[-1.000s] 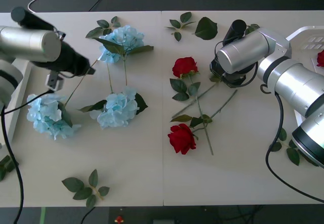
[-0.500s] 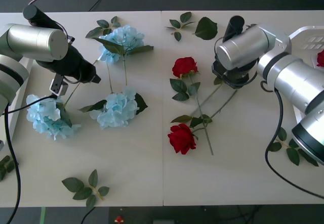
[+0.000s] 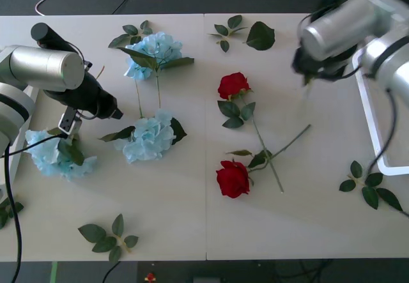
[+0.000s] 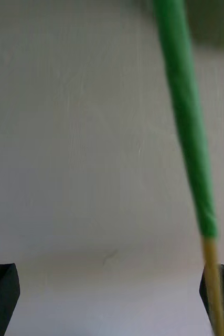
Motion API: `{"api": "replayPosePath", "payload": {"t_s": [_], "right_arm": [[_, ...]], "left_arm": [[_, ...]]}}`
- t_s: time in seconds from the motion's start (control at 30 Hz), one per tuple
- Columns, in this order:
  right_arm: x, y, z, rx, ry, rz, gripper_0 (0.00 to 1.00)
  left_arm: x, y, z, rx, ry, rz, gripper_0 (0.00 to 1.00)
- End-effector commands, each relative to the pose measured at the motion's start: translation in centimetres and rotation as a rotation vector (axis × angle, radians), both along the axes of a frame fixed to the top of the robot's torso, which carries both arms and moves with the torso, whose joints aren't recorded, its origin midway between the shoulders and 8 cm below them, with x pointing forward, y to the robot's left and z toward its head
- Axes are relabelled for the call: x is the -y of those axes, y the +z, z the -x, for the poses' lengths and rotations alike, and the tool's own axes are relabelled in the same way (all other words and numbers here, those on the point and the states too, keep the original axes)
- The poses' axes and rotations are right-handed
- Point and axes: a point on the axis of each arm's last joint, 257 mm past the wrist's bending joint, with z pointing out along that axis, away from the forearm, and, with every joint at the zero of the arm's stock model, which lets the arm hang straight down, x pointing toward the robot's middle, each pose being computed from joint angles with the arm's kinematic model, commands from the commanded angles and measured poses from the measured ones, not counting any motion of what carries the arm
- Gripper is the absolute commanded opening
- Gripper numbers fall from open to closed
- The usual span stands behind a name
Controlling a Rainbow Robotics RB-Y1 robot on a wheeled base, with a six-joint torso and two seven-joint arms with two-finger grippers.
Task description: Place the red flowers into the right box and the blue flowers into the left box. If a person shows an open palm, hand one flower to the person first, then continue sorting.
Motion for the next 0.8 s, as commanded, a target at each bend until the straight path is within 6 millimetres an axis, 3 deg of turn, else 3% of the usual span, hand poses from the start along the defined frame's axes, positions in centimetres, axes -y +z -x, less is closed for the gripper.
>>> {"api": "replayPosePath", "payload": {"t_s": [0.03, 0.1, 0.2, 0.23, 0.53, 0.63, 0.8], "right_arm": [[6.2, 6.9, -1.1, 0.070, 0.063, 0.101, 0.00], [9.1, 8.0, -0.5, 0.068, 0.073, 0.127, 0.00], [13.1, 9.2, 0.8, 0.057, 0.076, 0.160, 0.00], [15.4, 9.7, 1.7, 0.046, 0.073, 0.179, 0.00], [28.0, 10.8, 7.0, -0.011, 0.041, 0.314, 0.00], [31.4, 10.1, 8.1, -0.009, 0.047, 0.367, 0.00], [34.6, 8.9, 8.3, 0.022, 0.041, 0.425, 0.00]], "left_arm": [[-0.7, -0.2, 0.3, -0.002, -0.024, -0.040, 0.58], [-0.7, -0.2, 0.3, 0.000, -0.025, -0.041, 0.00], [-0.9, -0.1, 0.2, 0.003, -0.030, -0.050, 0.00], [-0.9, -0.2, 0.2, 0.004, -0.033, -0.054, 0.00], [-2.7, 0.1, 0.3, 0.003, -0.035, -0.109, 0.00], [-4.4, 0.7, 0.7, -0.015, -0.051, -0.217, 0.00], [-6.6, 2.3, 0.5, -0.011, -0.151, -0.379, 0.00]]}}
